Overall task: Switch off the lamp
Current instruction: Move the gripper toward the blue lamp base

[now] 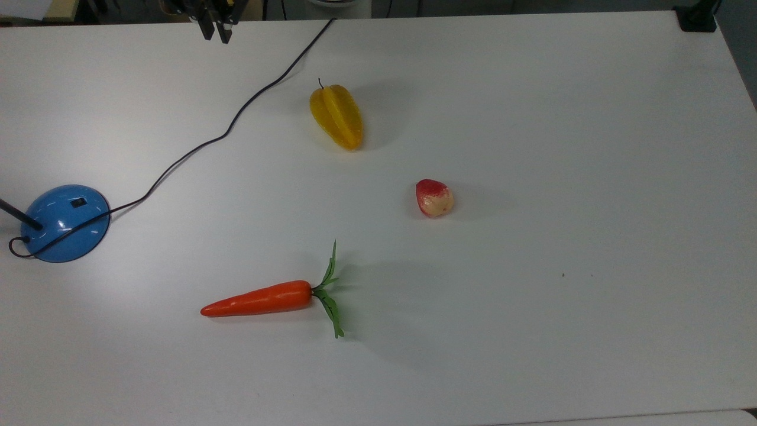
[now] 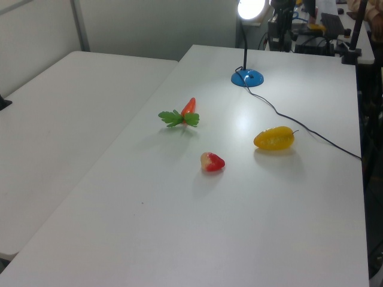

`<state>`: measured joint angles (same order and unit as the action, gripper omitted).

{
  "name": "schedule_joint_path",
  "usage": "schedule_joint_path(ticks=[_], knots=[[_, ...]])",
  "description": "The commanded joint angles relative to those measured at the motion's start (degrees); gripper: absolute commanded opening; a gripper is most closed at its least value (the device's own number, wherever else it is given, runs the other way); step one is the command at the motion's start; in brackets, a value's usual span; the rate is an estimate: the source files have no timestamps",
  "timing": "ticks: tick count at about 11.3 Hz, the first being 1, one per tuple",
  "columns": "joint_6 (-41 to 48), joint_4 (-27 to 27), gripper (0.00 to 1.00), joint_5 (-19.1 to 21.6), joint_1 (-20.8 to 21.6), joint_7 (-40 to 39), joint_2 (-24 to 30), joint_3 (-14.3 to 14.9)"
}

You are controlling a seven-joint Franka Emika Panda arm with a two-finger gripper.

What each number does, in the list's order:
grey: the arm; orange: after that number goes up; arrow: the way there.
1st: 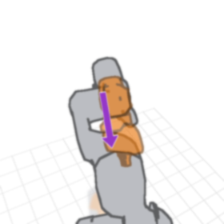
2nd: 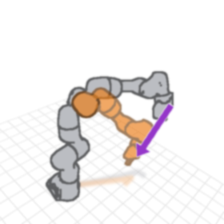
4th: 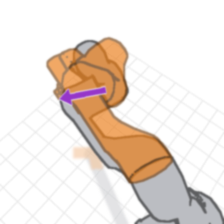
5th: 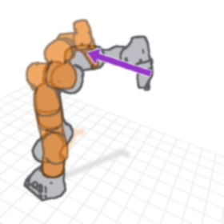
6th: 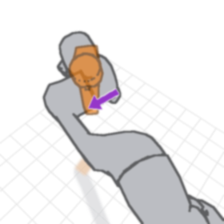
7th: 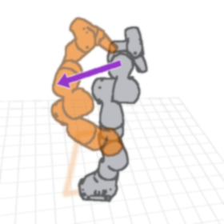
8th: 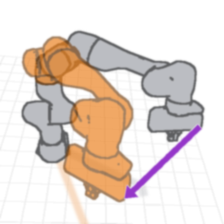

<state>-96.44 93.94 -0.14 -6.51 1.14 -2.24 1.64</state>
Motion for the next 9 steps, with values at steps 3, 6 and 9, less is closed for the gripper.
schedule_joint_path(ticks=[3, 6, 9], knots=[[-4.53, 1.51, 0.0, 0.4, 0.36, -0.61, 0.31, 0.47], [-12.25, 1.77, 0.0, 0.49, -2.35, 1.31, -2.41, 0.55], [-23.23, 1.6, 0.0, 0.58, -6.39, 8.25, -5.92, 1.17]])
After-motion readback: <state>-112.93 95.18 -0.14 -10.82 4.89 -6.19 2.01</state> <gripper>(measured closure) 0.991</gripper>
